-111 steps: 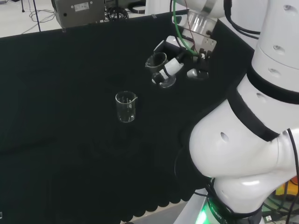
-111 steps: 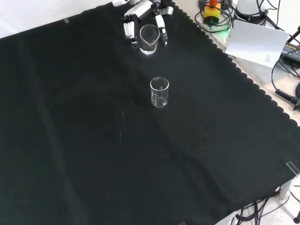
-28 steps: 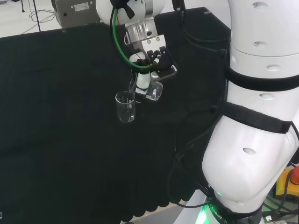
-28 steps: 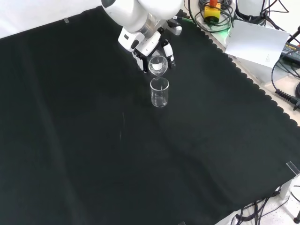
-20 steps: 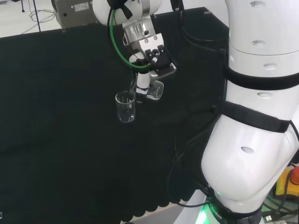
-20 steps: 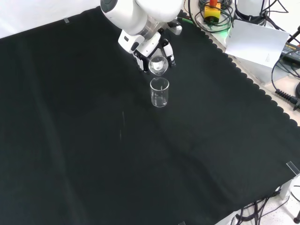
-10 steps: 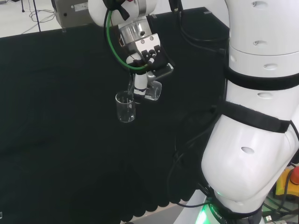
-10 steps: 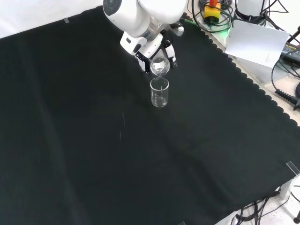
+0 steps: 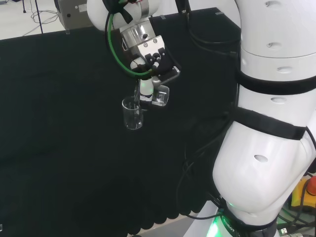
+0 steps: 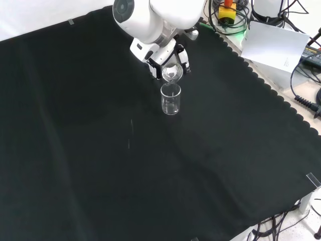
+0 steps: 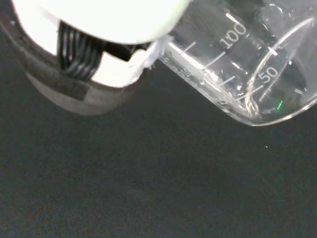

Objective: Pour the water from the handheld beaker into the one on the table.

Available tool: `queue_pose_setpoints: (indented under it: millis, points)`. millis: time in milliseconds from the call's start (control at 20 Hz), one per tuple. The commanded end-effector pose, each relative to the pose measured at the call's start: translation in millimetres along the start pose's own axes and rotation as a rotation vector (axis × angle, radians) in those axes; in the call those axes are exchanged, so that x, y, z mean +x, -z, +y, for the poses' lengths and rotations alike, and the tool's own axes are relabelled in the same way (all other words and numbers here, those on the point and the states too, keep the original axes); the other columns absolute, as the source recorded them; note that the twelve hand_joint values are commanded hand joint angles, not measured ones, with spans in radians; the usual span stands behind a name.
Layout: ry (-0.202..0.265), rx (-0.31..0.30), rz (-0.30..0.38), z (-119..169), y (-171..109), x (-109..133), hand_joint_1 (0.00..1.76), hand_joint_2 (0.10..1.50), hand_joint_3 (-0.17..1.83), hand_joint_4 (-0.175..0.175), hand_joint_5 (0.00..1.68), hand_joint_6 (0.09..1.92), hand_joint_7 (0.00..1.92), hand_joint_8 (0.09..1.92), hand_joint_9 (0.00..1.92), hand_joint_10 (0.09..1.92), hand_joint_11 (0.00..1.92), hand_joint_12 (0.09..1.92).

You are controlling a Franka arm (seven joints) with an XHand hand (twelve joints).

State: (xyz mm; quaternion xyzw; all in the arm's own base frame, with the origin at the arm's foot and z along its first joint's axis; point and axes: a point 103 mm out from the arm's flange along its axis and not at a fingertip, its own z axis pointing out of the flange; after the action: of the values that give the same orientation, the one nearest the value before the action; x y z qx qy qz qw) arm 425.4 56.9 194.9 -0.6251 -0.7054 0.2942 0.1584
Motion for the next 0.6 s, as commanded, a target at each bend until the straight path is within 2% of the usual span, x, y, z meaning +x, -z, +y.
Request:
queue_pose_setpoints:
  millis: [50, 600]
  points:
    - [-0.027, 0.020, -0.031, 0.0, 2.3, 2.8, 1.54, 0.65, 0.52, -0.175, 1.31, 0.46, 1.45, 0.45, 1.65, 0.09, 1.17, 0.70]
    - [-0.084, 0.060, -0.079, -0.1, 5.2, 9.0, 1.54, 0.65, 0.52, -0.175, 1.31, 0.46, 1.45, 0.45, 1.65, 0.09, 1.17, 0.70]
